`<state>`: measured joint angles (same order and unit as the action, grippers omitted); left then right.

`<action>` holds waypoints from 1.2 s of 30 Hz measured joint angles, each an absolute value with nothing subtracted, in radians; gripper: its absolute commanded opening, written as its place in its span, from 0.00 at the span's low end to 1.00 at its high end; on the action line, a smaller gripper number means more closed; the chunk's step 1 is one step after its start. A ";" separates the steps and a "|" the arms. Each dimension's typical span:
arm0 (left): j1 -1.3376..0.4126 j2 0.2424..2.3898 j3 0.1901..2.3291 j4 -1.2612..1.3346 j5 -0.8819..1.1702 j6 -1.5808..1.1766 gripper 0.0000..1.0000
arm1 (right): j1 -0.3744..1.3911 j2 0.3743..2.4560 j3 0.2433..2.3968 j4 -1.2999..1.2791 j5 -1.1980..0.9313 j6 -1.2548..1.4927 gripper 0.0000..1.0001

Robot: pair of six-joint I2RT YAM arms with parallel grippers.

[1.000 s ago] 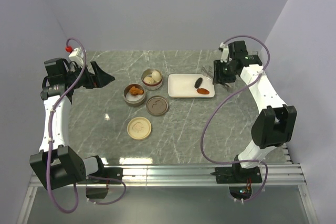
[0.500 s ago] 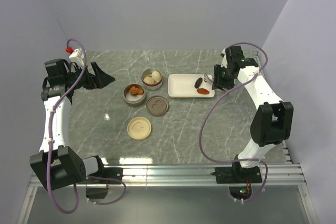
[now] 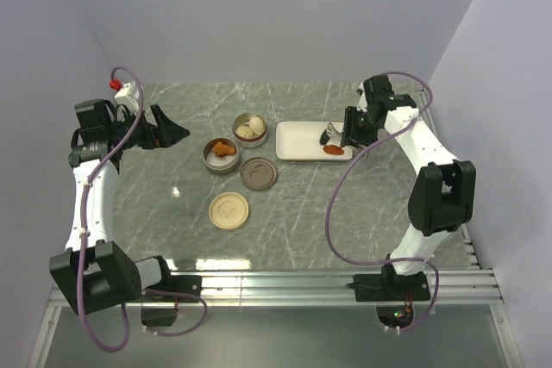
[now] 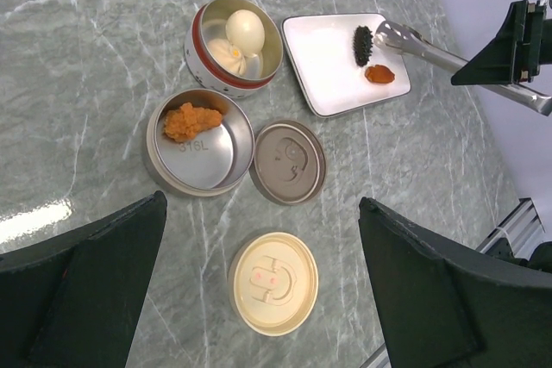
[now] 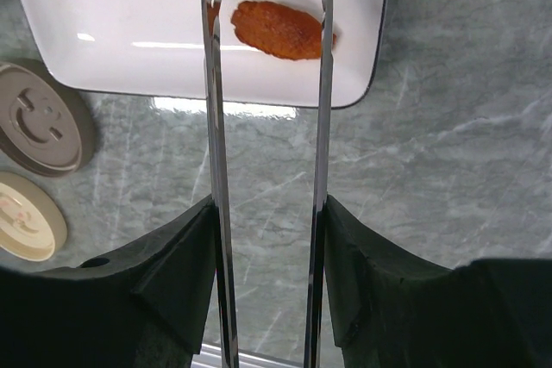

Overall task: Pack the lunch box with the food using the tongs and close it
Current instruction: Pick up the food using the clamp

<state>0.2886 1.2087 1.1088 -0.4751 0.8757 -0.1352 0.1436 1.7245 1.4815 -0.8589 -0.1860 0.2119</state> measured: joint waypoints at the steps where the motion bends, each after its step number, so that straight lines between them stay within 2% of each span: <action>1: 0.289 1.208 1.108 -0.475 0.876 -0.135 0.99 | 0.147 1.728 1.488 -0.858 -0.186 0.214 0.55; 12: 0.293 1.208 1.105 -0.476 0.876 -0.132 1.00 | 0.191 1.790 1.533 -0.855 -0.149 0.232 0.55; 30: 0.296 1.208 1.105 -0.475 0.876 -0.125 0.99 | 0.233 1.822 1.562 -0.865 -0.183 0.221 0.43; 36: 0.296 1.208 1.105 -0.475 0.876 -0.125 0.99 | 0.234 1.822 1.566 -0.871 -0.207 0.206 0.48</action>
<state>0.2958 1.2083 1.1053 -0.4751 0.8757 -0.1249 0.2337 1.8221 1.5661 -0.8707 -0.2066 0.2062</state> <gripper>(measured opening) 0.995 0.476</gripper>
